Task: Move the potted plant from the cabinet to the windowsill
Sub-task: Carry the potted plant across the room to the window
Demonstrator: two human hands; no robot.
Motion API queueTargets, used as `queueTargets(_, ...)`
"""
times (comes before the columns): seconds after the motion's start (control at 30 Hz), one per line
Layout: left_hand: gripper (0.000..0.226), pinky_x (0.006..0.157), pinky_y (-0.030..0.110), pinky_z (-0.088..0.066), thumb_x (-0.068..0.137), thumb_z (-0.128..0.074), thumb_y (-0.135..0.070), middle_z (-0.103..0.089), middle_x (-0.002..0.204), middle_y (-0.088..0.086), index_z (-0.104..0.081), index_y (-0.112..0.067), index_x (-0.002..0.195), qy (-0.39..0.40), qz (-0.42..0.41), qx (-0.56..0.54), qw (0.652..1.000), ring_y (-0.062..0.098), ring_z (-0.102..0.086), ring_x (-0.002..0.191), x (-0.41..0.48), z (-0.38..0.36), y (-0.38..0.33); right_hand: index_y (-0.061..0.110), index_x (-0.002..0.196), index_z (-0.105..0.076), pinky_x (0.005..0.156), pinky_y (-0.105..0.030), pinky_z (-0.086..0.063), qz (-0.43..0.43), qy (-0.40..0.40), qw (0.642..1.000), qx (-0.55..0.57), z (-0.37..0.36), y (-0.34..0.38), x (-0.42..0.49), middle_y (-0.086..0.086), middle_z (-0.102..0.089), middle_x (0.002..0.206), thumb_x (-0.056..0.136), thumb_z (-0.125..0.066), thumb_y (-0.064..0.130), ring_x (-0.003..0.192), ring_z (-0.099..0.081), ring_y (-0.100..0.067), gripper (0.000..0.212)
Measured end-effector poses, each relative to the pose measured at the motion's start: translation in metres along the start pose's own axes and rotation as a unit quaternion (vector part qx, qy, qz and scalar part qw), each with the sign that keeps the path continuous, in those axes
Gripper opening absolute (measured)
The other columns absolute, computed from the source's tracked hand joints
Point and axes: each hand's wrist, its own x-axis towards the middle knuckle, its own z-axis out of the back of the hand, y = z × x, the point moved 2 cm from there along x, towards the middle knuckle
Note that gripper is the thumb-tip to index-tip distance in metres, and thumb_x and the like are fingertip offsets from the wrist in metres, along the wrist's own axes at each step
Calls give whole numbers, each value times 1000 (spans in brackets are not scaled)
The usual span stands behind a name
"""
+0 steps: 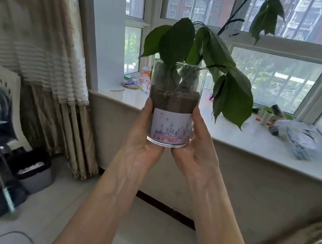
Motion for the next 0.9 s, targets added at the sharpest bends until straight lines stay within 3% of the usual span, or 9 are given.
queueTargets(0.1,43,106,56,-44,95,-60,-37,-61,143,20,-68,-8,126,-3,6,8,1000,37,-53,137,19,5,-9,8,151,-46,98,-40,-54,13,-15,998,-60,5,2,20,-8,-65,128,98,-58,27,126,-61,-26,57)
queueTargets(0.23,36,89,59,-53,96,-58,-37,-62,142,20,-70,-8,112,-7,3,28,1000,38,-54,136,52,8,-19,5,149,-49,114,-59,-40,-14,-3,1000,8,14,4,58,-19,-57,148,90,-68,20,138,-53,-38,64)
queueTargets(0.33,36,102,57,-45,97,-58,-35,-61,143,20,-69,-7,116,-22,-10,19,1000,38,-53,136,82,8,-28,6,150,-48,111,-54,-46,-10,6,1000,2,20,8,92,-17,-61,143,91,-68,20,131,-59,-33,64)
queueTargets(0.47,39,102,56,-47,97,-57,-35,-61,143,20,-68,-9,123,-22,-19,27,999,38,-54,136,127,6,-39,6,150,-47,112,-53,-44,-10,-9,1000,15,21,19,133,-17,-59,145,81,-76,20,134,-57,-33,77)
queueTargets(0.6,57,117,53,-36,93,-59,-37,-58,146,20,-57,-12,144,-4,-28,39,999,37,-50,139,165,10,-50,11,152,-46,87,-33,-60,6,-2,999,-45,26,29,168,-5,-67,121,86,-67,30,105,-68,-19,72)
queueTargets(0.67,65,118,53,-34,87,-63,-38,-57,148,20,-55,-12,146,3,-35,52,998,36,-50,140,179,14,-59,9,149,-50,97,-45,-57,-21,12,1000,-8,29,28,186,-13,-67,135,89,-67,24,120,-66,-28,63)
queueTargets(0.77,62,113,54,-38,94,-57,-41,-56,148,20,-53,-10,147,-4,-44,63,997,36,-50,139,192,16,-70,8,149,-50,108,-58,-47,-46,32,998,38,30,22,206,-20,-58,147,81,-75,18,136,-55,-38,73)
queueTargets(0.83,59,110,55,-40,97,-53,-41,-56,148,20,-53,-10,147,-13,-57,68,996,37,-51,139,204,18,-83,8,149,-49,112,-57,-43,-39,32,999,16,28,18,224,-18,-60,144,84,-72,19,133,-58,-35,70)
queueTargets(0.9,58,108,56,-42,97,-53,-42,-57,148,19,-53,-12,147,-20,-63,71,995,37,-51,138,220,23,-99,9,150,-47,110,-49,-47,-21,14,999,-44,23,12,241,-10,-67,126,94,-63,25,114,-66,-25,60)
